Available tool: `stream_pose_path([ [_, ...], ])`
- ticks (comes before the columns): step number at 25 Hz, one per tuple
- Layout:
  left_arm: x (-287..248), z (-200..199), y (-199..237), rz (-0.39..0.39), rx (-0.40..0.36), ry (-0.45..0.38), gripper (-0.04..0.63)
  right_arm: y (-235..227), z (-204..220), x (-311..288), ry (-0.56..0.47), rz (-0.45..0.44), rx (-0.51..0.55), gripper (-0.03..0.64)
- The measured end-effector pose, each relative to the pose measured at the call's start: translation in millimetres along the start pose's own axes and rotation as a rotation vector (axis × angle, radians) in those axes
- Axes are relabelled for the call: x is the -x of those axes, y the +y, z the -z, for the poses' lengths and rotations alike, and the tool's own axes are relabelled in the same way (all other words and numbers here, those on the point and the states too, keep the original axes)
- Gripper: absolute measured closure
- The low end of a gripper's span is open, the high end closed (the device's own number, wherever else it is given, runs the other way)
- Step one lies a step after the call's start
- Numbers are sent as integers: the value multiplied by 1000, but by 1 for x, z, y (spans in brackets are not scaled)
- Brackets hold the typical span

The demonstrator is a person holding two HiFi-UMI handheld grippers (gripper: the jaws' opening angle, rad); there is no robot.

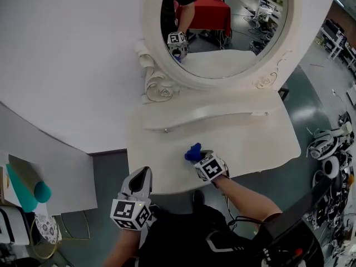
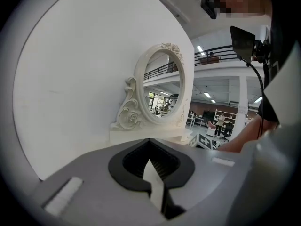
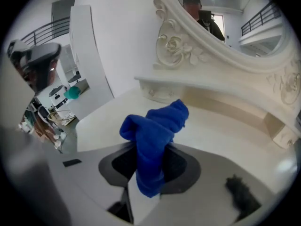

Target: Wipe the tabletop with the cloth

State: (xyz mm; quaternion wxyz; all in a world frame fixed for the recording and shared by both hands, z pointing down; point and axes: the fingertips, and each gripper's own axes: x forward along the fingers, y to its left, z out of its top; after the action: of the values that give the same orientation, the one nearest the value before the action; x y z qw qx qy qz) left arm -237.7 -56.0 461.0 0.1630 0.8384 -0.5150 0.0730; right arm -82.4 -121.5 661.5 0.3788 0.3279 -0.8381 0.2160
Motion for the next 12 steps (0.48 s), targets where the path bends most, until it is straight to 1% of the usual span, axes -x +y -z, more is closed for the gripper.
stream_pose_path([
  [3,7,6,5,-49,16,12,589,-46,-39,-25,-21,59,21,488],
  [6,11,11,5,-76,29,19,588,-79,-56,-43,-1,109,19,488],
  [8,13,13,5,-88,34,22,589,-87,-57,-52,7,114,21,488],
  [12,15,13,7,-90,35,23,588,-76,-44,-48,-10,109,23,488],
])
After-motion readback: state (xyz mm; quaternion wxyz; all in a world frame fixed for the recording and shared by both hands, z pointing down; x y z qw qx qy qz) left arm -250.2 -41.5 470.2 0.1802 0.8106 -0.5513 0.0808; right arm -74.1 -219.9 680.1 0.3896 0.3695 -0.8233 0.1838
